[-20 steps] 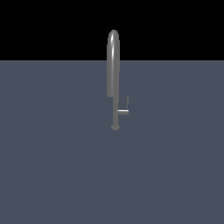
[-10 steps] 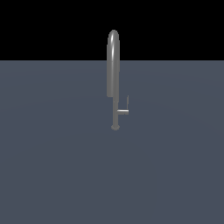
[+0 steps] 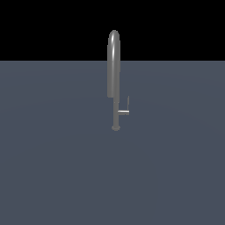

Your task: Turn on the faucet by rotating a designated handle.

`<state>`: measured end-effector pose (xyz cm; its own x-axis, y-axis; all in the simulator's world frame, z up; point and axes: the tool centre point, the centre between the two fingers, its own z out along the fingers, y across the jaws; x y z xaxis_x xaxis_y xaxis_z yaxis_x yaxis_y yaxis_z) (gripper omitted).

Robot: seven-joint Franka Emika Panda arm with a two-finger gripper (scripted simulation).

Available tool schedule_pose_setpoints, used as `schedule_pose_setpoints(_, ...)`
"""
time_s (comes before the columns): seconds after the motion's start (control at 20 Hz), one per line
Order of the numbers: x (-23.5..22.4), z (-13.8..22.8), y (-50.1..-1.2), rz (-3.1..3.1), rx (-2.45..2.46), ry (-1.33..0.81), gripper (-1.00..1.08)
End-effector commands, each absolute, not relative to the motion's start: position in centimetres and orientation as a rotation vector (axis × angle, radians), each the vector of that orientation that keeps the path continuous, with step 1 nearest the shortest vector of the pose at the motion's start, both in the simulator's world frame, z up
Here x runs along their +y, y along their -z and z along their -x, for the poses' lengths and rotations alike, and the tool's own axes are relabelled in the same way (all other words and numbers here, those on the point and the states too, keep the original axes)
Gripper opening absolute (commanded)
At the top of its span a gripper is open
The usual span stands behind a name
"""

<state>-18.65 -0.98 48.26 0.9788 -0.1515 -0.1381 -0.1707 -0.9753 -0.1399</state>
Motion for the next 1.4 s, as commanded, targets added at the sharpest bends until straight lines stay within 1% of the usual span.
schedule_pose_setpoints(0.0, -1.1, 17.2, -47.8, 2.928, 0.299, -0.238, -1.0)
schedule_pose_setpoints(0.7, -2.8, 9.3, -43.7, 2.619, 0.591, -0.497, -1.0)
schedule_pose_setpoints(1.35, -5.0, 2.7, -37.7, 2.255, 0.836, -0.717, -1.0)
